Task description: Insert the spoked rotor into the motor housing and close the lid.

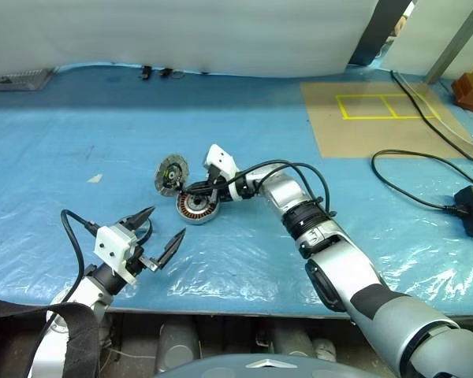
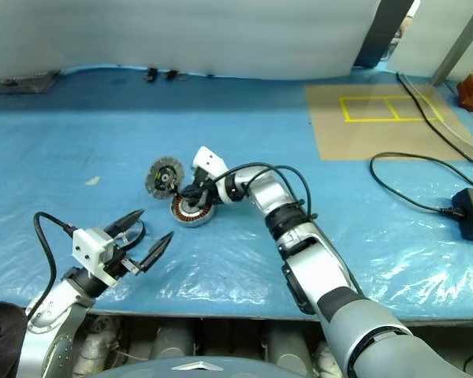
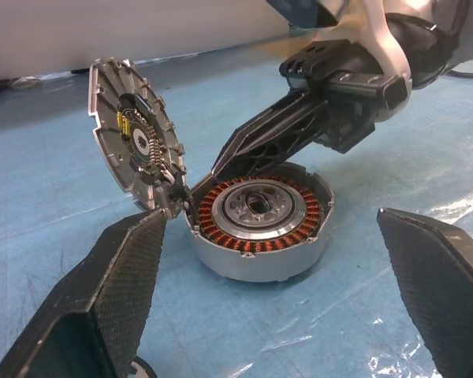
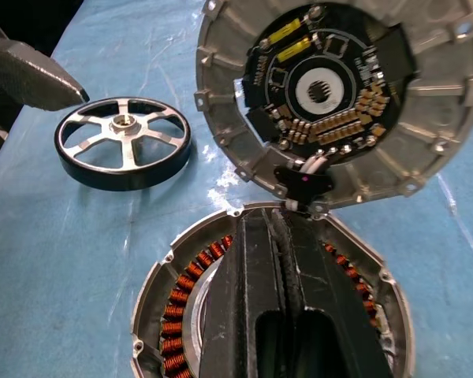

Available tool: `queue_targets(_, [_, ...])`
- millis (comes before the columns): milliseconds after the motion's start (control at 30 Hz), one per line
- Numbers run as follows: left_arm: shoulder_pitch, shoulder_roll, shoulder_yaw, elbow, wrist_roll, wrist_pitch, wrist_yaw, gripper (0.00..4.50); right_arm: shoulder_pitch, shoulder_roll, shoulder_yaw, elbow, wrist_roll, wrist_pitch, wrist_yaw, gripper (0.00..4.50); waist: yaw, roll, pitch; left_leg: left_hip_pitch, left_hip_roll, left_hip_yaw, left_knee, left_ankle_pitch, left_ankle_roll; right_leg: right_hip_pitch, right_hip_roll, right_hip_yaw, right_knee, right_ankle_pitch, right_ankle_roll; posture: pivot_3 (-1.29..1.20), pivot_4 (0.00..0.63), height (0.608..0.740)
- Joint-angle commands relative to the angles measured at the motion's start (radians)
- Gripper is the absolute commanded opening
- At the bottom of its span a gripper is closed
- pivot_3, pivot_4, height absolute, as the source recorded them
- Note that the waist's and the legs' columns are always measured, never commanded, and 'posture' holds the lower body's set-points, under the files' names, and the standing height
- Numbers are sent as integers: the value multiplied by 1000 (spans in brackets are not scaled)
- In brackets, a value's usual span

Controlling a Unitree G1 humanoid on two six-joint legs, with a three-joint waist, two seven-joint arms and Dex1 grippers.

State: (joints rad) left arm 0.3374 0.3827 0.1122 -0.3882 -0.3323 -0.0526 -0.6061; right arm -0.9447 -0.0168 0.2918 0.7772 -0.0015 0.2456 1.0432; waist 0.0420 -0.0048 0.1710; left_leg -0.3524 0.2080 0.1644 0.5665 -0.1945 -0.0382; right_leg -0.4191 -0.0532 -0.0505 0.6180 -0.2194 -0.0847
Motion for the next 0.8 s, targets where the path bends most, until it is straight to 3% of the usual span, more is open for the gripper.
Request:
queue_targets(33, [1,10,10,-14,-8,-1,-4,4500,6,4,31,2,-29,-41,-8,34,0,0,0,0,0,0,0,0,0,0,0,0,0,0,0,0,150,740])
queue_targets(200, [-8,11,9,-7,-6,-1,-4,4500,5,3,46,77,-65,-86,-39,34,0,0,0,0,0,0,0,0,0,0,0,0,0,0,0,0,150,740])
queue_targets(400, [-29,10,7,8,-2,-4,-4,4500,-42,54,-23,201,-39,-131,-145,34,-1,0,0,2,0,0,0,0,0,1,0,1,2,0,0,0,150,740])
queue_targets(800, [-15,19,28,25,-9,-23,-25,4500,-23,2,21,219,-87,-194,-8,34,0,0,0,1,0,0,0,0,0,1,0,1,1,0,0,0,150,740])
